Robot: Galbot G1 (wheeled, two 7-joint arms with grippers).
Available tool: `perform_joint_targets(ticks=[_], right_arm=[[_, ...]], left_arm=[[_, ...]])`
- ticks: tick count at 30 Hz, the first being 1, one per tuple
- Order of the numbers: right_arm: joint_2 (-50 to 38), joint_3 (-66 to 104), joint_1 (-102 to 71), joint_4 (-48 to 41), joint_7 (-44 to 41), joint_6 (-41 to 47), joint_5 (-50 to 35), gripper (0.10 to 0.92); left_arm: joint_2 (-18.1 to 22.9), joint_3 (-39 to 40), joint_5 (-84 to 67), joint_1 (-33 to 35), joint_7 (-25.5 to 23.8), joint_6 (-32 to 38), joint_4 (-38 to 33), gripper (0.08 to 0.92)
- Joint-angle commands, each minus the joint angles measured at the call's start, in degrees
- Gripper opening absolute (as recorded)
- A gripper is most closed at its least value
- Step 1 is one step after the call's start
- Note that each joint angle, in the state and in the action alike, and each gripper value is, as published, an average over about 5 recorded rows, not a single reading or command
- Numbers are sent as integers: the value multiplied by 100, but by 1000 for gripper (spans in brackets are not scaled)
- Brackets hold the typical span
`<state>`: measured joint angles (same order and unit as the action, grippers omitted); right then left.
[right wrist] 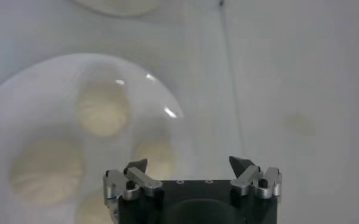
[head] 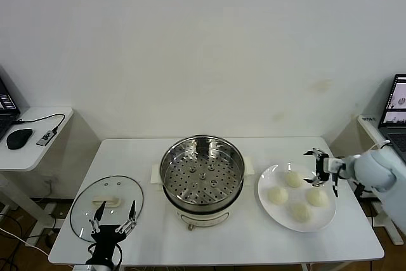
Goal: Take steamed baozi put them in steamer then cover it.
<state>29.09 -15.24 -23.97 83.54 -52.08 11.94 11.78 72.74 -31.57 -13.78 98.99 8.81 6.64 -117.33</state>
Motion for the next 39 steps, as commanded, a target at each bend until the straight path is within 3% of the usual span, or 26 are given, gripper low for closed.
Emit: perform_joint_targets(ticks=[1, 28, 39], right_arm=[[179, -2146, 1733, -1015, -610, 94, -117, 823], [1343, -2237, 1636, -2113, -190, 165, 175, 821], [1499, -2152, 1563, -2304, -178, 151, 275, 727]], left_arm=[[-6, -24, 72, -61, 6, 26, 43, 823], [-26, -181, 186, -19, -5, 68, 77, 823], [-41, -222, 186, -26, -8, 70, 76, 823]])
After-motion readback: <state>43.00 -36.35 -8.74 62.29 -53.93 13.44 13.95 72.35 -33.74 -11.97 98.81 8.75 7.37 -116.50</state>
